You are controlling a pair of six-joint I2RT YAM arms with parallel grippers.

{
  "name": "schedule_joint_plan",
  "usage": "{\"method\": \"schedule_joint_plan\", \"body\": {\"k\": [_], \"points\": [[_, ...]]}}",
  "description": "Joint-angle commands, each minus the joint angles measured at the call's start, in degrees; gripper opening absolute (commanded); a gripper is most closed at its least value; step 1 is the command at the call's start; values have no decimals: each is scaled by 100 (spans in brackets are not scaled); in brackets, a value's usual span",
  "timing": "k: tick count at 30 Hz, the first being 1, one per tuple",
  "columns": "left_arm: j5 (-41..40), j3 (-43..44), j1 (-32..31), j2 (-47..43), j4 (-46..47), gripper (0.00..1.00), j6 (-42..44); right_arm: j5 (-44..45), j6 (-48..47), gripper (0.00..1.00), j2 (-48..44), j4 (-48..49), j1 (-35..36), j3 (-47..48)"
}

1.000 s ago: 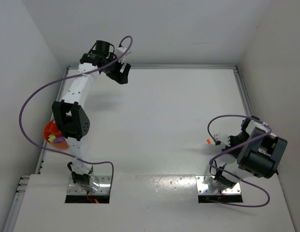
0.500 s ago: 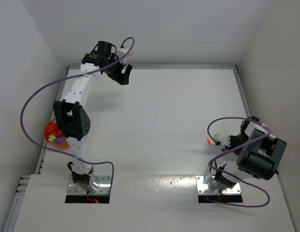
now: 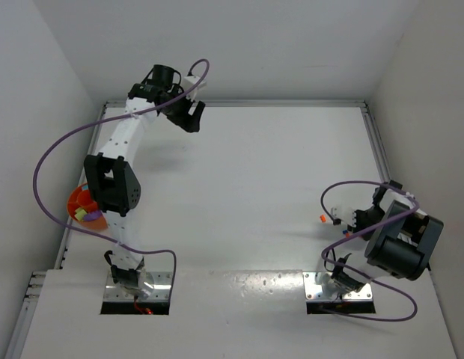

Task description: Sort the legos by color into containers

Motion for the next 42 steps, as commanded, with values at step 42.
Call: {"method": "schedule_joint_plan", "body": {"k": [42], "points": [[443,-2771,-1285,-1803,2592,78,-2138,-8395,8494,0,3864,-2769,3127,6127]]}}
